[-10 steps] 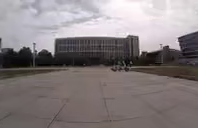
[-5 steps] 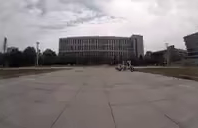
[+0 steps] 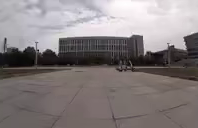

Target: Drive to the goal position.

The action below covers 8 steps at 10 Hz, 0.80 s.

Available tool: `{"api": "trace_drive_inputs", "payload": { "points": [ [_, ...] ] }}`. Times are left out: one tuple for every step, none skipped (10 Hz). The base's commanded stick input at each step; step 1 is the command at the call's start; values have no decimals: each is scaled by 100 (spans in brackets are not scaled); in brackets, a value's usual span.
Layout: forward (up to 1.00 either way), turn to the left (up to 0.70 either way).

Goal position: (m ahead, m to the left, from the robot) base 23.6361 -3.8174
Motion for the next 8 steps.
{"api": "trace_drive_inputs", "payload": {
  "points": [
    [70,0],
    [70,0],
    [70,0],
    [70,0],
    [70,0],
    [70,0],
    [70,0],
    [70,0]
  ]
}}
